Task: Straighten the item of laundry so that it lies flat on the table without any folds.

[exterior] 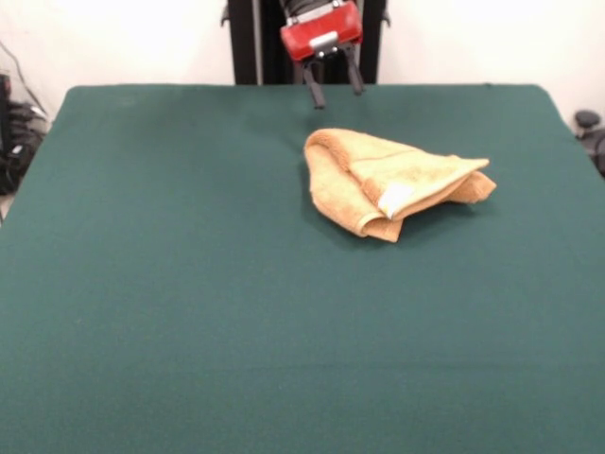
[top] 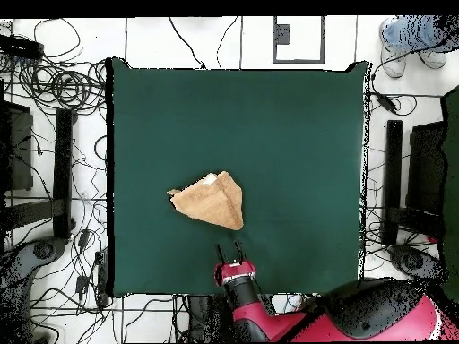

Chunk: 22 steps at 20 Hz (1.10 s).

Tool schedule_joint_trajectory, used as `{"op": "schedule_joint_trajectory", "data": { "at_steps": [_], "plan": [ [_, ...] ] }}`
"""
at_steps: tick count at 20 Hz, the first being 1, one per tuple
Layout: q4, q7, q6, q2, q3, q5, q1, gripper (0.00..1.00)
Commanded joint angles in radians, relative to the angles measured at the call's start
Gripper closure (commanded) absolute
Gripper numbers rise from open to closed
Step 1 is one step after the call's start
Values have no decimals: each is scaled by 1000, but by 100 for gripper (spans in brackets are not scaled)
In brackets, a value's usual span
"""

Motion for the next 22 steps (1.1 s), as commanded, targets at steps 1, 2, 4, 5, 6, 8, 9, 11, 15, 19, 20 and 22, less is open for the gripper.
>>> {"op": "schedule_joint_trajectory", "data": {
  "at_steps": [1,2,4,5,6,8,9,11,15,19,20,22],
  "plan": [
    [-83,157,21,-38,76,24,44,0],
    [-85,155,16,-33,74,23,44,0],
    [-88,152,7,-26,71,21,46,0],
    [-90,147,0,-24,71,15,48,0],
    [-93,142,-8,-21,70,10,50,0],
    [-95,112,14,-4,38,14,75,0],
    [-95,106,55,11,11,21,87,0],
    [-95,88,104,45,-44,28,101,0],
    [-144,75,62,139,-99,19,93,0],
    [-171,54,-26,175,-114,70,100,0],
    [-169,45,-52,177,-120,93,102,0],
    [-163,32,-92,175,-132,136,110,0]
  ]
}}
